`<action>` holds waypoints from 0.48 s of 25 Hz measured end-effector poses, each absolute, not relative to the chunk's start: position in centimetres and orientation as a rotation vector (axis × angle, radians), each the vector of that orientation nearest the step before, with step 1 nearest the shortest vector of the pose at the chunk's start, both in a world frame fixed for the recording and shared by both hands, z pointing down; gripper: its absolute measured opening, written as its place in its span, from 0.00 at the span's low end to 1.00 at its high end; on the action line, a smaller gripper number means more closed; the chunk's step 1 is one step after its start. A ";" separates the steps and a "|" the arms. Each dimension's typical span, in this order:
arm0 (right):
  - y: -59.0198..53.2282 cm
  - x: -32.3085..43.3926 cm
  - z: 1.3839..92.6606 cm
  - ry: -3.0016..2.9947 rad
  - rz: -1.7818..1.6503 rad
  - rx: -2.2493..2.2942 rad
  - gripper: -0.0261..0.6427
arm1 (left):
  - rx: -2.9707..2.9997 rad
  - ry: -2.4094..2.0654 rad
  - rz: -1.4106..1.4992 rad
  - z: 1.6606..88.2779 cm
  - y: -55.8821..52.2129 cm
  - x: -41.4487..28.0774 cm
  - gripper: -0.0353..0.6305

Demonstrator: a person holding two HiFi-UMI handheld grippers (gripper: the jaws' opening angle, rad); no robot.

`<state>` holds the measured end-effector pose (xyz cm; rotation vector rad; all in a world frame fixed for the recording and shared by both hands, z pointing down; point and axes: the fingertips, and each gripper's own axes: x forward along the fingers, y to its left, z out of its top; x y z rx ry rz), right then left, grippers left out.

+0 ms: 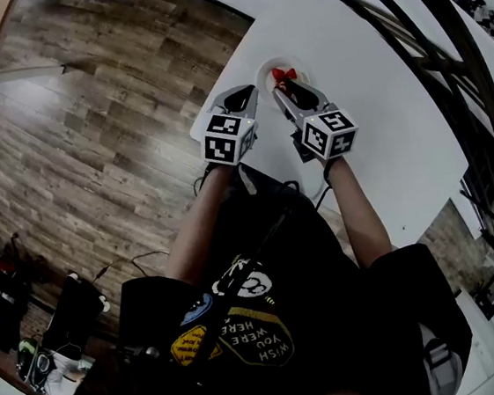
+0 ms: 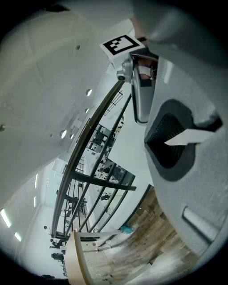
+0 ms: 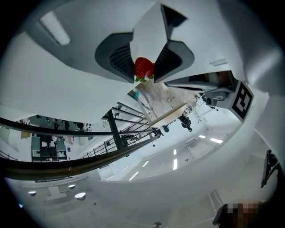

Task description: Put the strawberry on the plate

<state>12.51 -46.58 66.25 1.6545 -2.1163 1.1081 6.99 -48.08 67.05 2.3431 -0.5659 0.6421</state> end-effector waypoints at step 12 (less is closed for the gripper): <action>-47.6 12.4 71.1 -2.006 1.135 1.602 0.25 | 2.306 -0.502 0.660 70.3 -48.9 7.9 0.06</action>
